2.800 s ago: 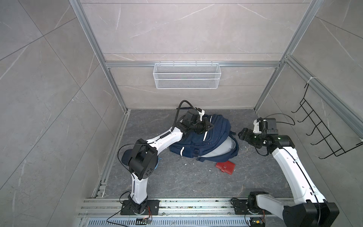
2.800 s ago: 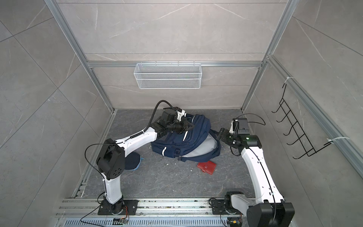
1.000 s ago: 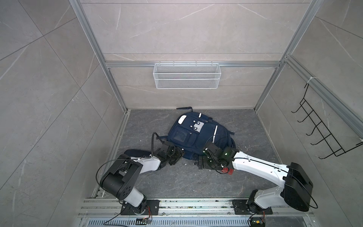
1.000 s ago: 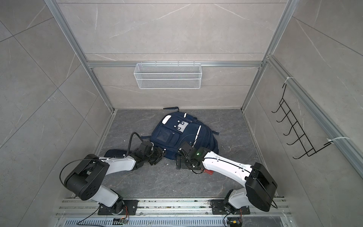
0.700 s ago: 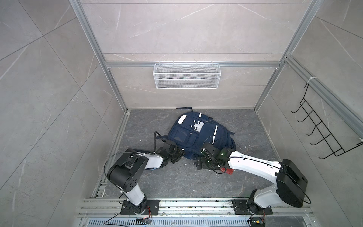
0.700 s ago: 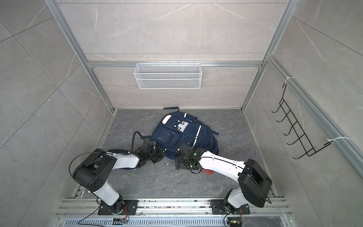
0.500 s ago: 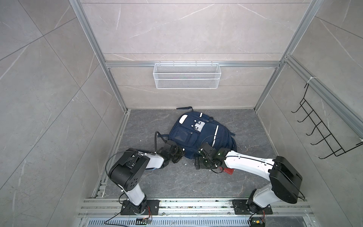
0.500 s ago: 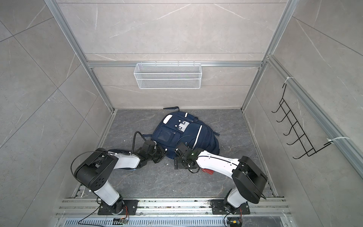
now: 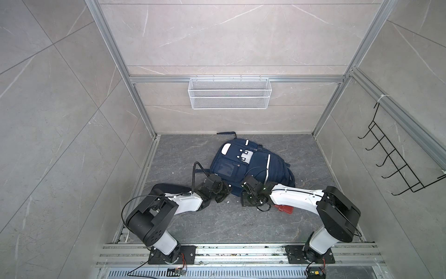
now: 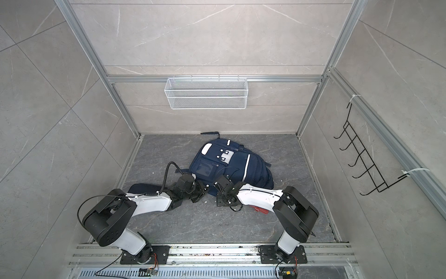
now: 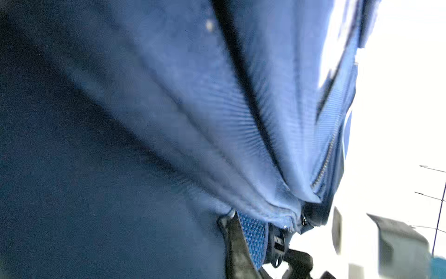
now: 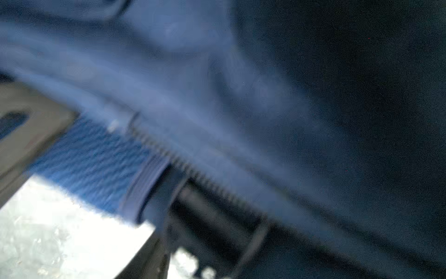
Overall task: Pack books, pencil case, and school supplies into a backpack
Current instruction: Zip the student bag at the center of the table.
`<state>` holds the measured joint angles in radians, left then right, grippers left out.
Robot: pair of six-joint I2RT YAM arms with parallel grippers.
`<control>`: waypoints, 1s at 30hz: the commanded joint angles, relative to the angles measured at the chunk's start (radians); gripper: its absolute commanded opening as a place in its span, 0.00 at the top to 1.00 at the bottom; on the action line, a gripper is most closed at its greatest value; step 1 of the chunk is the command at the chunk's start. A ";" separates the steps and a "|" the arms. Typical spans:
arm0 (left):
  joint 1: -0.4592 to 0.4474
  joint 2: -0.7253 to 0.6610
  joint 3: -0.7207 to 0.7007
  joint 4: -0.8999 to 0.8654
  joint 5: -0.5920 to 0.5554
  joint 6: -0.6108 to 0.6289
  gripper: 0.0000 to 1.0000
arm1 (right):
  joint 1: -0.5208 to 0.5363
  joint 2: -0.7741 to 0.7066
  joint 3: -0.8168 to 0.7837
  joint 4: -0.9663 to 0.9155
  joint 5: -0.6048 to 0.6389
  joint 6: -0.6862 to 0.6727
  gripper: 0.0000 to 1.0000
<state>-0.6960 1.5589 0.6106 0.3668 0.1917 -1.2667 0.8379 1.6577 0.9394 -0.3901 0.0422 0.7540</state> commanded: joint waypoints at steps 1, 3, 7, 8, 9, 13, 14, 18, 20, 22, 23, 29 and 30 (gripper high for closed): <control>-0.028 -0.058 0.039 -0.035 0.063 0.009 1.00 | -0.025 -0.016 -0.039 0.036 0.067 0.032 0.48; -0.031 -0.067 0.044 -0.045 0.066 0.009 1.00 | -0.027 -0.035 -0.051 0.050 0.078 0.035 0.51; -0.036 -0.071 0.049 -0.049 0.069 0.009 1.00 | -0.027 -0.063 -0.075 0.078 0.089 0.023 0.57; -0.037 -0.072 0.051 -0.049 0.068 0.009 1.00 | -0.027 -0.072 -0.083 0.083 0.094 0.014 0.59; -0.038 -0.071 0.052 -0.050 0.068 0.009 1.00 | -0.027 -0.081 -0.090 0.087 0.101 0.006 0.61; -0.043 -0.071 0.054 -0.048 0.067 0.004 1.00 | -0.028 -0.118 -0.105 0.083 0.112 -0.034 0.70; -0.045 -0.071 0.055 -0.044 0.066 0.002 1.00 | -0.027 -0.125 -0.108 0.074 0.116 -0.041 0.71; -0.047 -0.070 0.061 -0.040 0.063 0.001 1.00 | -0.027 -0.142 -0.115 0.053 0.129 -0.059 0.80; -0.047 -0.069 0.063 -0.038 0.062 0.001 1.00 | -0.027 -0.147 -0.109 0.038 0.134 -0.076 0.87; -0.047 -0.071 0.063 -0.033 0.060 0.000 1.00 | -0.027 -0.152 -0.101 0.021 0.135 -0.095 0.92; -0.047 -0.071 0.064 -0.033 0.058 0.000 1.00 | -0.028 -0.157 -0.099 0.010 0.138 -0.107 0.95; -0.044 -0.078 0.094 -0.084 0.039 0.032 1.00 | -0.028 -0.203 -0.104 -0.050 0.174 -0.164 1.00; -0.040 -0.084 0.094 -0.091 0.033 0.035 1.00 | -0.028 -0.210 -0.104 -0.063 0.180 -0.169 1.00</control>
<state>-0.7307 1.5276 0.6662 0.2810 0.1932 -1.2751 0.8204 1.4876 0.8364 -0.3828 0.1520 0.6270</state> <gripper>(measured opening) 0.060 0.096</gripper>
